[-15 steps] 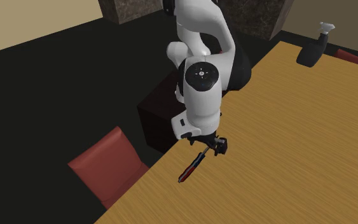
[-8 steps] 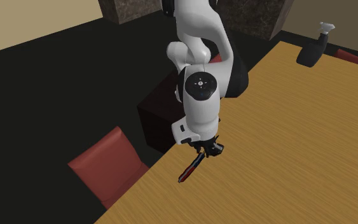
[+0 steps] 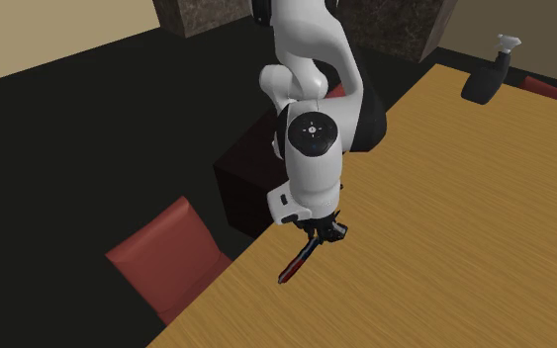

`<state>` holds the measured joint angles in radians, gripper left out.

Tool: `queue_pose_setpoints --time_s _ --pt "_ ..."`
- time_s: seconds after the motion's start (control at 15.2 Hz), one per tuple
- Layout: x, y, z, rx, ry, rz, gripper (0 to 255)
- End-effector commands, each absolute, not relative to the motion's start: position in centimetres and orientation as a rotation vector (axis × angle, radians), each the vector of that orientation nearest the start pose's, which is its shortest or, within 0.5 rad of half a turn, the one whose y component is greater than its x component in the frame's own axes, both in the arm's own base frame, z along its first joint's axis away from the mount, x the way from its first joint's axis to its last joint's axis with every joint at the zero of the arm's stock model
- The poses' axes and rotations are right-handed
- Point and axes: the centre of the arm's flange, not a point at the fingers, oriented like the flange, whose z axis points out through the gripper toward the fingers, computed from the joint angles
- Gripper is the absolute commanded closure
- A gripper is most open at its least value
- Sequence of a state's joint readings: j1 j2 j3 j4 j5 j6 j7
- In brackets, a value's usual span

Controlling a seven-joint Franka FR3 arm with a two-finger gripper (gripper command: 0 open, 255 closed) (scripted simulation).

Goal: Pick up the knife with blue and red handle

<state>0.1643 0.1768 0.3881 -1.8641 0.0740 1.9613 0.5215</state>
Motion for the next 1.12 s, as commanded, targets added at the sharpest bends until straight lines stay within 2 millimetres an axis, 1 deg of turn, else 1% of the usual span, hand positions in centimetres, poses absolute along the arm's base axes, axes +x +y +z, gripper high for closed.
queue_pose_setpoints --time_s 0.0,0.92,1.06 --pt "50.9 30.8 42.9 -3.055 0.005 0.193 255" --pt "50.9 30.8 50.3 -3.055 0.005 0.193 255" --pt "50.9 30.8 50.3 -3.055 0.005 0.193 255"
